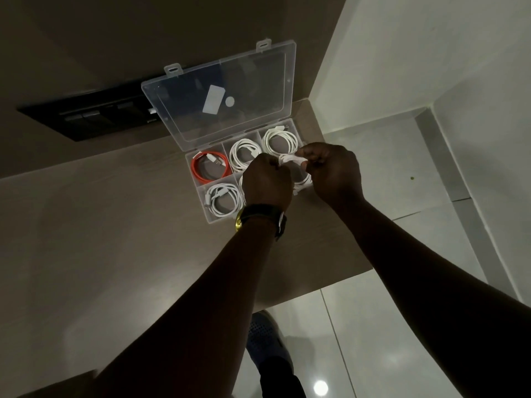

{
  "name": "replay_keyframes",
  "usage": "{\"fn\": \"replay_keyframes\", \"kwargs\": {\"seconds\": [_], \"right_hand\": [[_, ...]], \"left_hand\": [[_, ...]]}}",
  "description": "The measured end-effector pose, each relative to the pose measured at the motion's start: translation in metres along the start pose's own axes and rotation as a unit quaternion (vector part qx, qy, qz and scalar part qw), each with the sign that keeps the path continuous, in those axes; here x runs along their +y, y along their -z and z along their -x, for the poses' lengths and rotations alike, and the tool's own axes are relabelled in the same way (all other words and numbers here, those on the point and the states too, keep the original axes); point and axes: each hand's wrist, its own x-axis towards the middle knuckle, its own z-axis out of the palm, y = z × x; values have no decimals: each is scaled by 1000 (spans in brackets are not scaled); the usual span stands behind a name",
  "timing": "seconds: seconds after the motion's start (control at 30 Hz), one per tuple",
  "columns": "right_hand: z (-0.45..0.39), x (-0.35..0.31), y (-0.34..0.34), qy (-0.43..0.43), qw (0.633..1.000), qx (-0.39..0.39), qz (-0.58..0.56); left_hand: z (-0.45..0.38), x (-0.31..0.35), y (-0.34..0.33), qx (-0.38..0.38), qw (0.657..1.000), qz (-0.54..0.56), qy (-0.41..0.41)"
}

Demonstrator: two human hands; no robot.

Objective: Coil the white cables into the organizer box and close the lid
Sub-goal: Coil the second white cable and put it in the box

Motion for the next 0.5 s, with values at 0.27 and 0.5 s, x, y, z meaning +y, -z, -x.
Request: {"fn": "replay_keyframes", "kwargs": {"seconds": [0.27, 0.5], "right_hand": [[2, 4, -9, 89, 993, -22, 70], [2, 3, -10, 137, 983, -28, 117]], "left_hand": [[4, -9, 1, 48, 991, -53, -111], [2, -20, 9, 45, 968, -157, -189]]}}
